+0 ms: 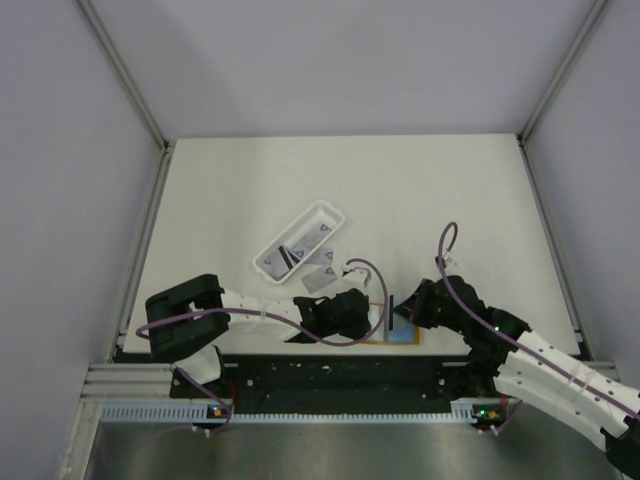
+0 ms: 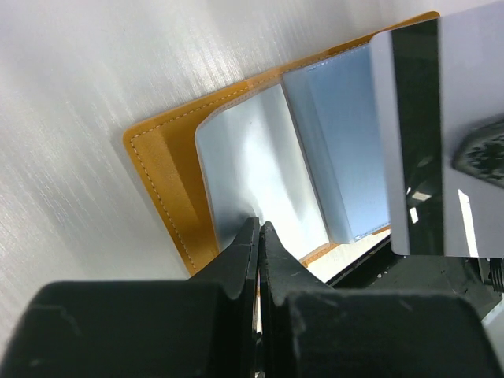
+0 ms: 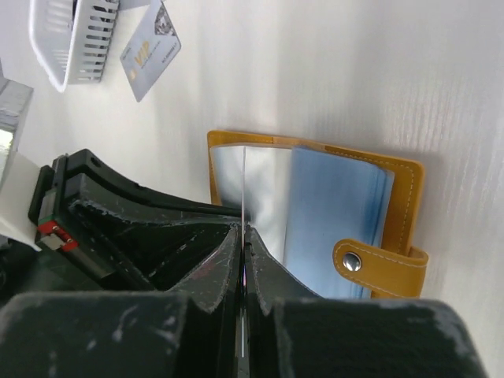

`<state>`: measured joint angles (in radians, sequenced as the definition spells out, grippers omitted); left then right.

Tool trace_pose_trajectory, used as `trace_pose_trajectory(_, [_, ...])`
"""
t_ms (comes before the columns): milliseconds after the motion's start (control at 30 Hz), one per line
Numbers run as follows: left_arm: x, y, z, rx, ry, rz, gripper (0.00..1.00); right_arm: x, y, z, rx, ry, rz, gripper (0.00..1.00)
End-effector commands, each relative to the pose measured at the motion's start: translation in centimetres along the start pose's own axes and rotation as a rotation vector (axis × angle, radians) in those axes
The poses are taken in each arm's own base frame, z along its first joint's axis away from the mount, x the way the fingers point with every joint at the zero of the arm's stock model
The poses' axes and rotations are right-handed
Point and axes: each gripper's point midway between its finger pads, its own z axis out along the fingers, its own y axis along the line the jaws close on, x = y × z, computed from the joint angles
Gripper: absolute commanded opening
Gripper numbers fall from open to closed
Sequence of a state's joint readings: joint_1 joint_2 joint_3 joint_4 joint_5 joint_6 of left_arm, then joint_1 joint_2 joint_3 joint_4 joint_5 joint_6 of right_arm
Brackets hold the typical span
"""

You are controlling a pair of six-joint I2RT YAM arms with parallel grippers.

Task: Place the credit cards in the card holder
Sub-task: Turn over the card slot in the card holder.

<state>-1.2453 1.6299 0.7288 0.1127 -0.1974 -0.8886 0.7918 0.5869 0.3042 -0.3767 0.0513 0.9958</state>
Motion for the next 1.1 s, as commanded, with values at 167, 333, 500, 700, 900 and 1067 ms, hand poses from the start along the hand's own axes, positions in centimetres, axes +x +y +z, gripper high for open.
trace_pose_trajectory(167, [0.0,0.2,0.2,-0.037,0.018,0.038,0.0,-0.6,-2.9,-2.2,0.165,-0.022,-0.057,0.0])
trace_pose_trajectory(333, [-0.9,-0.7,0.0,-0.028,0.003,0.053,0.0,-0.4,-4.3,-2.5,0.234,-0.014,-0.064,0.0])
trace_pose_trajectory(500, [-2.6,-2.4,-0.3,0.003,-0.031,0.068,0.0,0.0,-5.4,-2.2,0.29,0.008,-0.08,0.0])
trace_pose_trajectory(700, [-4.7,-5.2,-0.4,0.068,-0.064,0.102,0.0,0.4,-6.5,-1.9,0.336,0.021,-0.085,0.0])
trace_pose_trajectory(900, [-5.7,-8.5,0.3,0.156,-0.058,0.14,0.0,0.6,-6.7,-1.9,0.327,0.02,-0.08,0.0])
trace_pose_trajectory(1067, [-5.2,-9.6,1.3,0.189,-0.03,0.152,0.0,0.6,-6.6,-1.9,0.32,0.016,-0.071,0.0])
